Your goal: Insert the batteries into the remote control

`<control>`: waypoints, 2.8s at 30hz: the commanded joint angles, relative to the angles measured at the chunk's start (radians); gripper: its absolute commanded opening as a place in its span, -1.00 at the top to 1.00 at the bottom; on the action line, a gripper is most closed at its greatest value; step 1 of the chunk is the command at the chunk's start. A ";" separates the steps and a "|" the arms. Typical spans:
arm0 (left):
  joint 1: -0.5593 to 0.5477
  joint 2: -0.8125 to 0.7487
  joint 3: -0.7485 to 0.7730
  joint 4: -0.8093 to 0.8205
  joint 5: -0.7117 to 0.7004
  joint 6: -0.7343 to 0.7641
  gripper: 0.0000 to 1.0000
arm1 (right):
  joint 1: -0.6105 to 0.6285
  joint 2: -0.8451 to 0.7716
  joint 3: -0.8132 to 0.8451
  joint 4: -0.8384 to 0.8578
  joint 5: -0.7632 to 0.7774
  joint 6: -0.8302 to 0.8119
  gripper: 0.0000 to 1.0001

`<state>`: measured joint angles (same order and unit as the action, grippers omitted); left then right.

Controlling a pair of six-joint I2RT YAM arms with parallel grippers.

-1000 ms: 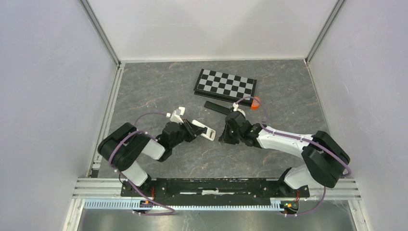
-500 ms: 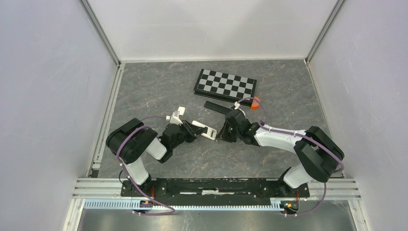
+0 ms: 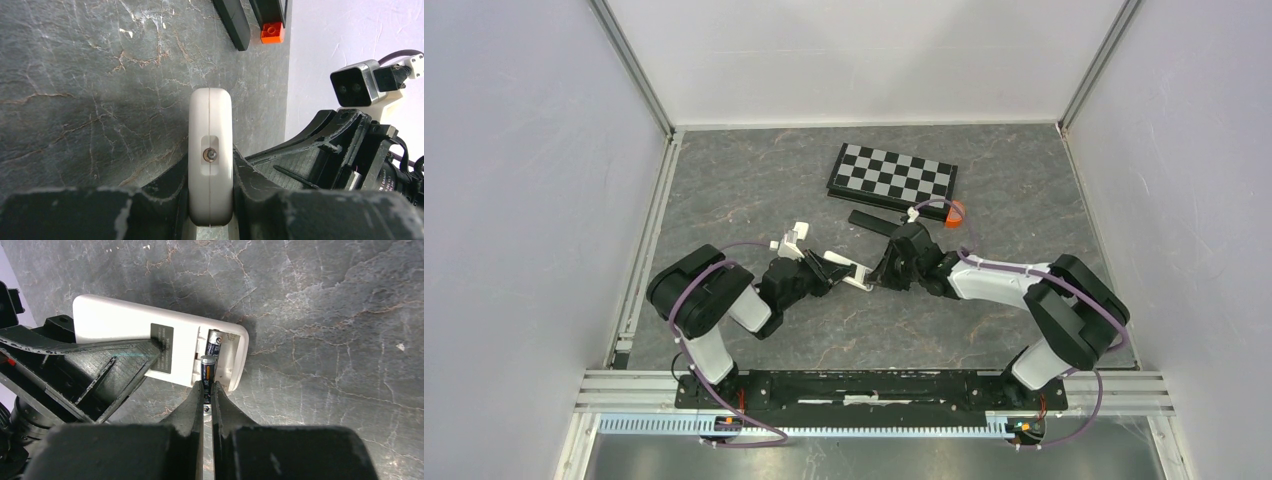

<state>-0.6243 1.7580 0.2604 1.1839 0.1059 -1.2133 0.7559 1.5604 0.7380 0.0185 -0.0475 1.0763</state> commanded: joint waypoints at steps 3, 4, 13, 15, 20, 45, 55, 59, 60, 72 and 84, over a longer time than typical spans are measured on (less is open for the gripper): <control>-0.005 0.014 -0.010 0.019 -0.031 -0.005 0.96 | -0.007 0.024 0.040 0.021 -0.026 0.006 0.90; -0.005 0.014 -0.010 0.019 -0.031 -0.005 0.96 | -0.007 0.024 0.040 0.016 -0.024 0.004 0.90; -0.005 0.023 -0.008 0.022 -0.031 -0.005 0.96 | -0.008 0.024 0.023 0.004 -0.025 0.041 0.89; -0.005 0.024 -0.007 0.022 -0.030 -0.006 0.96 | -0.011 0.030 0.023 0.006 -0.030 0.043 0.80; -0.005 0.027 -0.009 0.023 -0.029 -0.014 0.96 | -0.016 0.038 0.010 0.005 -0.034 0.063 0.70; -0.002 0.030 0.003 0.015 0.017 -0.041 0.96 | -0.041 -0.048 -0.017 0.017 0.006 0.017 -0.61; 0.047 -0.120 0.103 -0.253 0.360 -0.072 0.96 | -0.132 -0.398 -0.170 0.188 -0.134 -0.455 -0.96; 0.056 -0.168 0.181 -0.390 0.544 -0.050 0.96 | -0.150 -0.533 -0.157 0.103 -0.246 -0.696 -0.96; 0.057 -0.170 0.193 -0.386 0.594 -0.058 0.95 | -0.153 -0.540 -0.138 0.055 -0.283 -0.737 -0.96; 0.058 -0.190 0.299 -0.535 0.798 -0.010 0.95 | -0.156 -0.471 -0.105 -0.127 -0.492 -0.811 -0.96; 0.058 -0.194 0.350 -0.623 0.822 0.045 0.95 | -0.158 -0.429 -0.191 0.040 -0.702 -0.693 -0.96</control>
<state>-0.5705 1.5837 0.5835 0.5625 0.8787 -1.2030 0.6010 1.1305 0.5690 -0.0547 -0.6533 0.3359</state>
